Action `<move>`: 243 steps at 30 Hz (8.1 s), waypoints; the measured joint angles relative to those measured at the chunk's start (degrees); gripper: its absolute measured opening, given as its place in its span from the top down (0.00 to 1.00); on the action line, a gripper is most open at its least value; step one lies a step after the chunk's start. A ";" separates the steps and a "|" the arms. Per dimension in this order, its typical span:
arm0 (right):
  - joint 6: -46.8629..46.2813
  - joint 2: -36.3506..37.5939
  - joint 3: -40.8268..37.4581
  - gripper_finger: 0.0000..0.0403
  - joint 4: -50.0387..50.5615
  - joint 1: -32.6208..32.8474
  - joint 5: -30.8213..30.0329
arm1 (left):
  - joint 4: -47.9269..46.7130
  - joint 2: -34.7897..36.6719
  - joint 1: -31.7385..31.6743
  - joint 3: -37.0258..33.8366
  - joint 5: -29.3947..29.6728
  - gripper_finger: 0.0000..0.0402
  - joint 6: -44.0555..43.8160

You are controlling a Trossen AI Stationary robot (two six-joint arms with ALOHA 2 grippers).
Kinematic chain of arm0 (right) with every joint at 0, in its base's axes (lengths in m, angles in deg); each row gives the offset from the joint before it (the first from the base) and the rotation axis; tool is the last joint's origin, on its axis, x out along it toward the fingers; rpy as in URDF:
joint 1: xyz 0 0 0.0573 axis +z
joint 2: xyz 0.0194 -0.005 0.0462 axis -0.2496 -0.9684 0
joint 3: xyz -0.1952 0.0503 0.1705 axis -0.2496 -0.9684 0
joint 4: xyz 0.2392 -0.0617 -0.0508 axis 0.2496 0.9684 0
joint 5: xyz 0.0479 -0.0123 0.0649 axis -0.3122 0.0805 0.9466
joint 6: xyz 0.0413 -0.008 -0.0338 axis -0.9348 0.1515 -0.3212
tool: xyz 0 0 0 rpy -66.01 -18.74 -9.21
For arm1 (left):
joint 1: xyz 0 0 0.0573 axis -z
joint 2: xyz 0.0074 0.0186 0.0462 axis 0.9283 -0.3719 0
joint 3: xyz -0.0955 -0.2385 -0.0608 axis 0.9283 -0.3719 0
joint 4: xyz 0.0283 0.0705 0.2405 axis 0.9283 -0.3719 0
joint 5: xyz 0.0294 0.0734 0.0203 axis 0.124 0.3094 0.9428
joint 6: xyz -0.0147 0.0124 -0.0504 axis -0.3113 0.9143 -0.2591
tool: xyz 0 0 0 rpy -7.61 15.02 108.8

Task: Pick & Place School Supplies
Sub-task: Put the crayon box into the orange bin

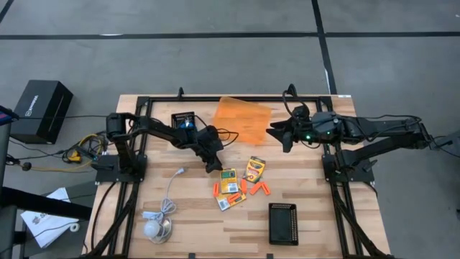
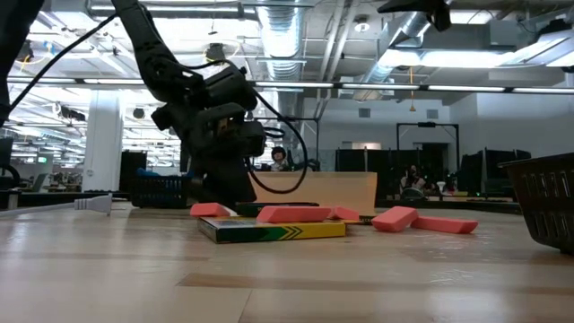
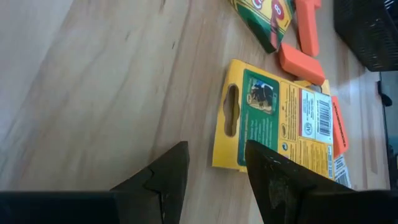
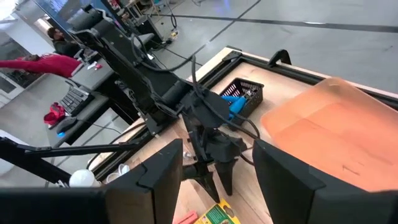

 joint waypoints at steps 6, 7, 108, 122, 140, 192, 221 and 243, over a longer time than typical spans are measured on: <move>1.35 0.00 0.00 0.55 -1.83 0.00 1.15 | -0.20 -0.09 -0.04 0.21 -0.36 0.60 -0.07; 1.37 0.00 0.00 0.55 -1.81 0.00 1.16 | -0.22 -0.11 -0.04 0.21 -0.53 0.60 -0.11; 10.36 -0.02 0.07 0.55 -14.86 -4.66 2.62 | 11.79 -1.65 -19.42 17.33 -5.79 1.00 -9.35; 10.81 -0.02 0.07 0.53 -15.17 -4.66 2.62 | 16.12 0.62 -18.57 17.35 -4.59 0.79 -9.29; 13.53 -0.02 0.07 0.54 -17.63 -8.70 4.33 | 18.09 24.52 -13.47 17.28 -6.38 0.65 -17.03; 9.90 -0.52 0.07 0.54 -11.38 -13.03 8.83 | -5.17 -6.49 -12.26 20.17 -5.74 0.74 -8.65; 10.94 -0.46 0.07 0.54 -18.05 -11.47 9.26 | -7.91 18.70 -3.52 20.14 -2.30 0.74 -11.59; 8.52 -0.46 0.07 0.55 -17.57 -10.30 10.31 | -11.33 -8.24 9.46 20.10 -11.93 0.74 5.30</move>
